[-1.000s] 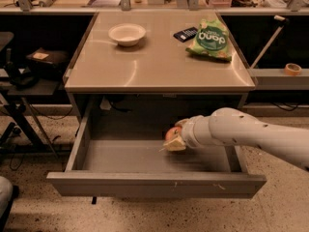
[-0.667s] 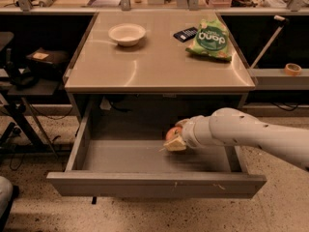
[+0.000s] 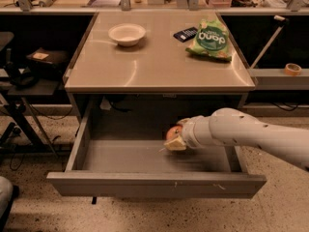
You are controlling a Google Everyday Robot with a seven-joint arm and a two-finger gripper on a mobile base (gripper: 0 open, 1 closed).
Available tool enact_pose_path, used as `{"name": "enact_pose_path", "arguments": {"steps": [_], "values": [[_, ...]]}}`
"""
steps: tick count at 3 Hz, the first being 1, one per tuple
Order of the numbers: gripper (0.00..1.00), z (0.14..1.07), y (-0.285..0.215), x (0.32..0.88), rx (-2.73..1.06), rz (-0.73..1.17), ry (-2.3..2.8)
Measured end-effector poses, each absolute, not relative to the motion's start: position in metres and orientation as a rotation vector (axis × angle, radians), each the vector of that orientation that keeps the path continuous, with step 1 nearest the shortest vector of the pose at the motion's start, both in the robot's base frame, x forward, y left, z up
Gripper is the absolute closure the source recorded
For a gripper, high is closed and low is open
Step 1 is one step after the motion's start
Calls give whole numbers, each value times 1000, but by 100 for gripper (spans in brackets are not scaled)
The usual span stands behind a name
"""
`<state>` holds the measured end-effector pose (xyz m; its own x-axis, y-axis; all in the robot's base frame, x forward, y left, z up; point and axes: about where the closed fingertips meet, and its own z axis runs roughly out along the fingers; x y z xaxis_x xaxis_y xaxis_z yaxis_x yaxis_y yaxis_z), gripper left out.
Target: Place apple into top drawer
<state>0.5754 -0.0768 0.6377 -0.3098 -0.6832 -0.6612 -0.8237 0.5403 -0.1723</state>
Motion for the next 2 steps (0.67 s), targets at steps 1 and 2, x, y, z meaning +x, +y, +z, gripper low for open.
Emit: {"name": "enact_pose_path", "arguments": {"steps": [1,2], "values": [[0,638,-77,575,-1213,257,2077],[0,638,-77,575,-1213,257,2077]]}}
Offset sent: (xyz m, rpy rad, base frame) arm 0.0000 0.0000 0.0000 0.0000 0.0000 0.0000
